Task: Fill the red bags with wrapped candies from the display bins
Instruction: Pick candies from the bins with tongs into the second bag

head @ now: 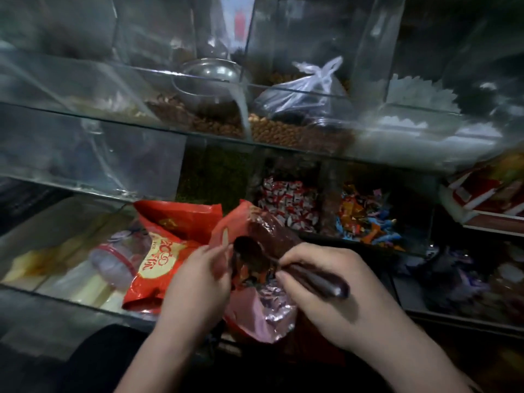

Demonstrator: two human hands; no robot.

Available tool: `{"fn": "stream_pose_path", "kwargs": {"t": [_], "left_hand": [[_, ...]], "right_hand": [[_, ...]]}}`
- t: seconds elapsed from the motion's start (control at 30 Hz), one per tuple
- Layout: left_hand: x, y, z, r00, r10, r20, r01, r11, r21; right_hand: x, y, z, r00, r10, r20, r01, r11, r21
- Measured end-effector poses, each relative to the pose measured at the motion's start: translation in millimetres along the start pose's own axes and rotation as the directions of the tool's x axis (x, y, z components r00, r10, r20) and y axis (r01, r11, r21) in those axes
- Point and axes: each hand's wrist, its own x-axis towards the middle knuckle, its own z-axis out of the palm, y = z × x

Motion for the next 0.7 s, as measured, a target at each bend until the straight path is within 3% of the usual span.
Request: {"fn": "stream_pose_path", "kwargs": {"t": [0.07, 0.2, 0.4, 0.5, 0.6, 0.7], "left_hand": [[0, 4, 10, 0.999, 0.031, 0.037, -0.030, 0.999, -0.031], [2, 4, 16, 0.995, 0.082, 0.059, -0.080, 0.996, -0.032], [5, 4, 8, 0.999, 0.048, 0.001, -0.048, 0.996, -0.076], [5, 1, 9, 0.999, 0.002, 0.037, 0.000, 0.998, -0.057], [4, 0, 11, 0.999, -0.026, 0.036, 0.029, 0.995, -0.092], [3, -2, 11, 0.998, -0.041, 0.040, 0.045, 0.994, -0.098]], "right_hand": [[15, -28, 22, 0.998, -0.068, 0.002, 0.067, 0.994, -0.091], [30, -13, 32, 0.994, 0.103, 0.024, -0.097, 0.978, -0.186], [51, -7, 39, 0.995, 0.104, 0.015, -0.097, 0.966, -0.238], [59, -9, 50, 0.982, 0.186, 0.044, -0.185, 0.982, -0.022], [68, -8, 57, 0.925, 0.375, -0.059, -0.357, 0.912, 0.200], [69, -10, 56, 0.887, 0.458, -0.063, -0.406, 0.837, 0.367]]}}
